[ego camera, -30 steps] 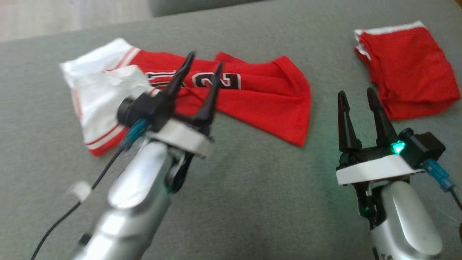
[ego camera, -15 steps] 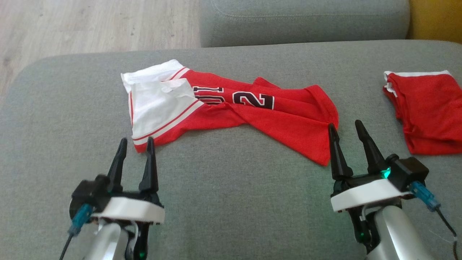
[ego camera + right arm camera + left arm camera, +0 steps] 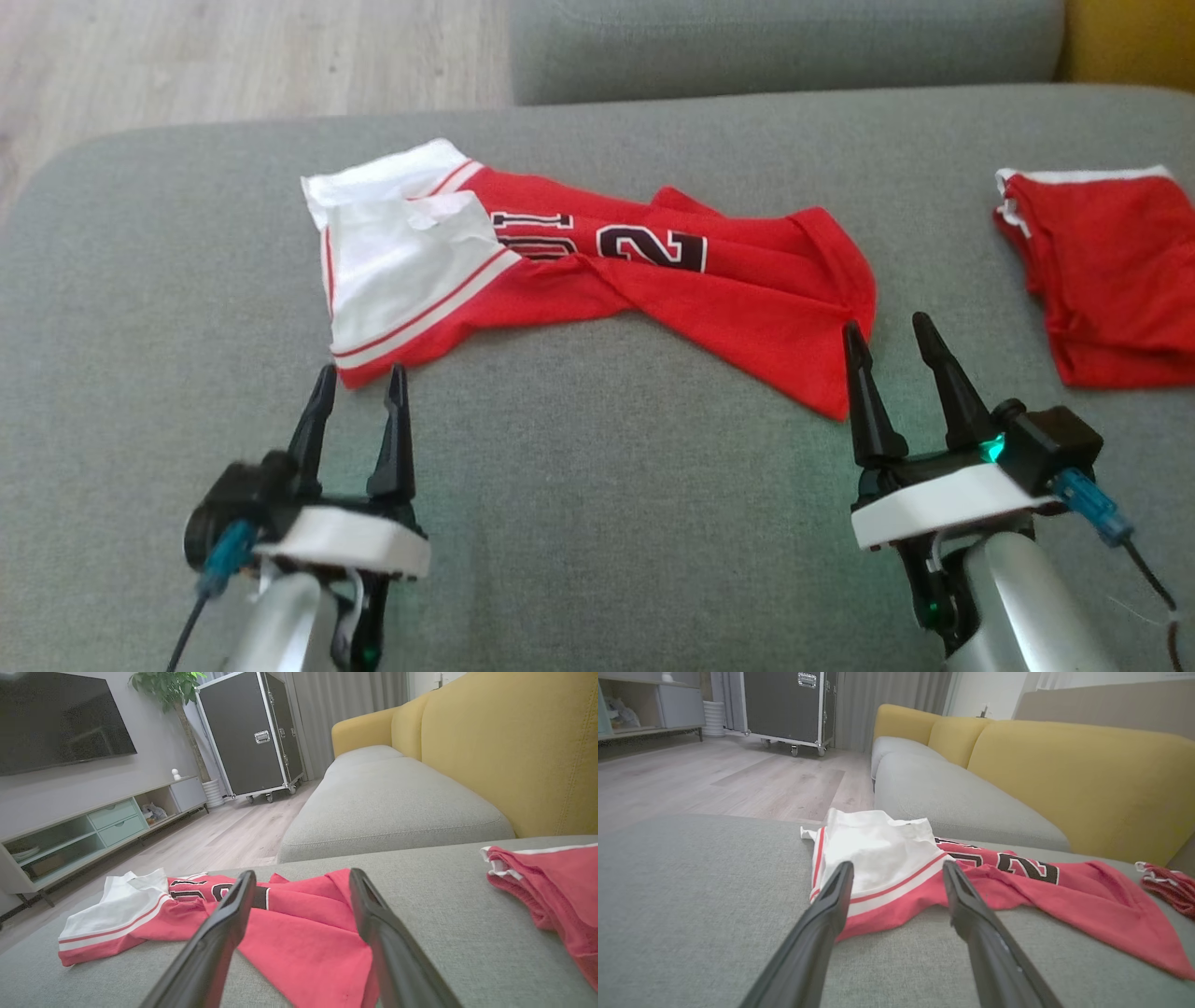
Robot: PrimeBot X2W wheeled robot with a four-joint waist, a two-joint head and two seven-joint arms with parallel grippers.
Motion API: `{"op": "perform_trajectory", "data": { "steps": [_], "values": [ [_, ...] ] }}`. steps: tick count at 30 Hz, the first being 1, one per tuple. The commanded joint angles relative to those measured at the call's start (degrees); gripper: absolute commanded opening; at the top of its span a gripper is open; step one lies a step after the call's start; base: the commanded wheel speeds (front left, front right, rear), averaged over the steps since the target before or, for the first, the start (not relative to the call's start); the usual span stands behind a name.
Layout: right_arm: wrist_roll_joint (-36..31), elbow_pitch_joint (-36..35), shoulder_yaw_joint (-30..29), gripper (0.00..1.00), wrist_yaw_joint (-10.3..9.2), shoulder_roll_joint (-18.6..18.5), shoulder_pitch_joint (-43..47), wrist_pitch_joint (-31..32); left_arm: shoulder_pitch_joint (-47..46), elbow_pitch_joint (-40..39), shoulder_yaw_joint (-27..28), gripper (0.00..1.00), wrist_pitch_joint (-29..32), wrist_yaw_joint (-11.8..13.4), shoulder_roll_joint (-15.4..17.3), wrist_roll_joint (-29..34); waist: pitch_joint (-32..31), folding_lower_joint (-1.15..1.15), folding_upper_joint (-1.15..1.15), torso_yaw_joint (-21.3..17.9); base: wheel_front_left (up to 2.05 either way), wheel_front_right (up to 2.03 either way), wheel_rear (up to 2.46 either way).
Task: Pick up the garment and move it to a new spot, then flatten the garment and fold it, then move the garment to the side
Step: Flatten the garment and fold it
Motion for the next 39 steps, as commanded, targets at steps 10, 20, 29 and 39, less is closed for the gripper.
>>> {"op": "perform_trajectory", "data": {
  "steps": [10, 20, 29, 39],
  "values": [
    [-0.58, -2.6, 1.01, 1.0, -0.05, -0.09, -3.46, -0.61, -19.8, 9.71, -4.22, 1.0, 7.82, -1.34, 5.48, 5.12, 6.7, 0.0, 0.0, -1.62, 0.0, 0.0, 0.0],
    [-0.21, -3.3, 0.59, 1.0, -0.05, -0.09, -5.62, -0.61, -32.37, 19.0, -6.75, 1.0, 9.92, -1.34, 8.21, 6.94, 10.92, 0.0, 0.0, -3.48, 0.0, 0.0, 0.0],
    [0.11, -3.31, 0.98, 1.0, -0.05, -0.09, -6.26, -0.61, -36.71, 24.23, -9.96, 1.0, 8.52, -1.76, 7.43, 6.37, 11.85, 0.0, 0.0, -4.17, 0.0, 0.0, 0.0],
    [-0.24, -3.14, 0.86, 1.0, -0.05, -0.09, -6.68, -0.61, -39.77, 29.5, -11.91, 0.0, 7.53, -1.84, 7.28, 6.23, 12.17, 0.0, 0.0, -4.85, 0.0, 0.0, 0.0]
  ]
}}
